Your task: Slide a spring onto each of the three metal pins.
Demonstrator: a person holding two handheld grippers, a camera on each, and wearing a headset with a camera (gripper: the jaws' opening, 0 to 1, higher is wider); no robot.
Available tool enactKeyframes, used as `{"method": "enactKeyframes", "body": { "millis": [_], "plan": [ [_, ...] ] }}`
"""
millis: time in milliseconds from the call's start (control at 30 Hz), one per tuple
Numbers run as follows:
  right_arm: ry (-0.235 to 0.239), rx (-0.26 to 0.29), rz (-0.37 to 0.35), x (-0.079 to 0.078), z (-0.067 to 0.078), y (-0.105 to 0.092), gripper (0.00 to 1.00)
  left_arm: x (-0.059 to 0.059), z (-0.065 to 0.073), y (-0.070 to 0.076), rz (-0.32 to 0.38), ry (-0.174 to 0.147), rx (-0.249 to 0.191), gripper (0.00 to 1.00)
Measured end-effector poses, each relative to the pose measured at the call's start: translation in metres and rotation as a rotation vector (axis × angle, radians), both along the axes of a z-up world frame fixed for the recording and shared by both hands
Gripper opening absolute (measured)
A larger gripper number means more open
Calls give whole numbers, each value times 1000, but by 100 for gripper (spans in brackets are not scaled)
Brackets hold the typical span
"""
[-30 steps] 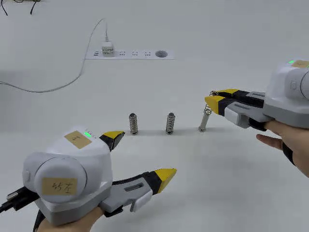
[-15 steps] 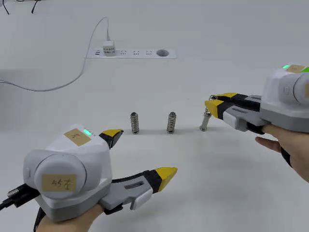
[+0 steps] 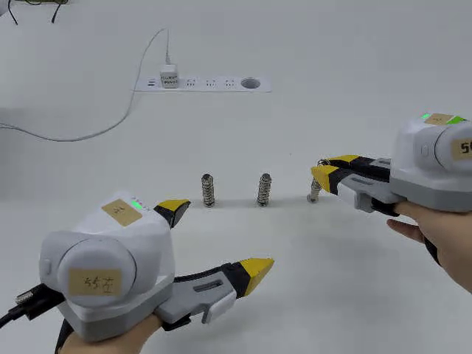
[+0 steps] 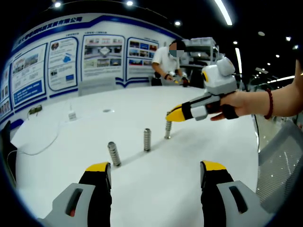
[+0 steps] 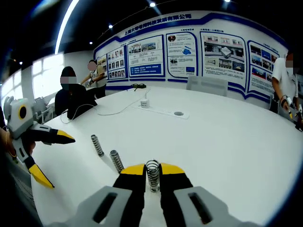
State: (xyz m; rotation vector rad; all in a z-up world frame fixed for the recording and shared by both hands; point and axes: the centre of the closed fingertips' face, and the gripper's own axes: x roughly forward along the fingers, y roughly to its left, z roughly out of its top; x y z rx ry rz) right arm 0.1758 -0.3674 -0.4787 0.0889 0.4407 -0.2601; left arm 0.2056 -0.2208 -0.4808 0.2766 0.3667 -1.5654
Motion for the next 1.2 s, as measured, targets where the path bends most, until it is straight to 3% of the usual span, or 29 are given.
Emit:
{"method": "enactKeyframes", "body": {
  "millis": [367, 567, 1200],
  "plan": [
    [31, 22, -8, -1, -12, 0, 12, 1, 1, 0, 5, 5, -6, 78],
    [43, 33, -17, -2, -17, 0, 12, 0, 0, 1, 0, -7, 2, 77],
    [59, 61, -39, -2, -23, 1, 12, 3, -2, 2, 3, -14, 16, 76]
  ]
}}
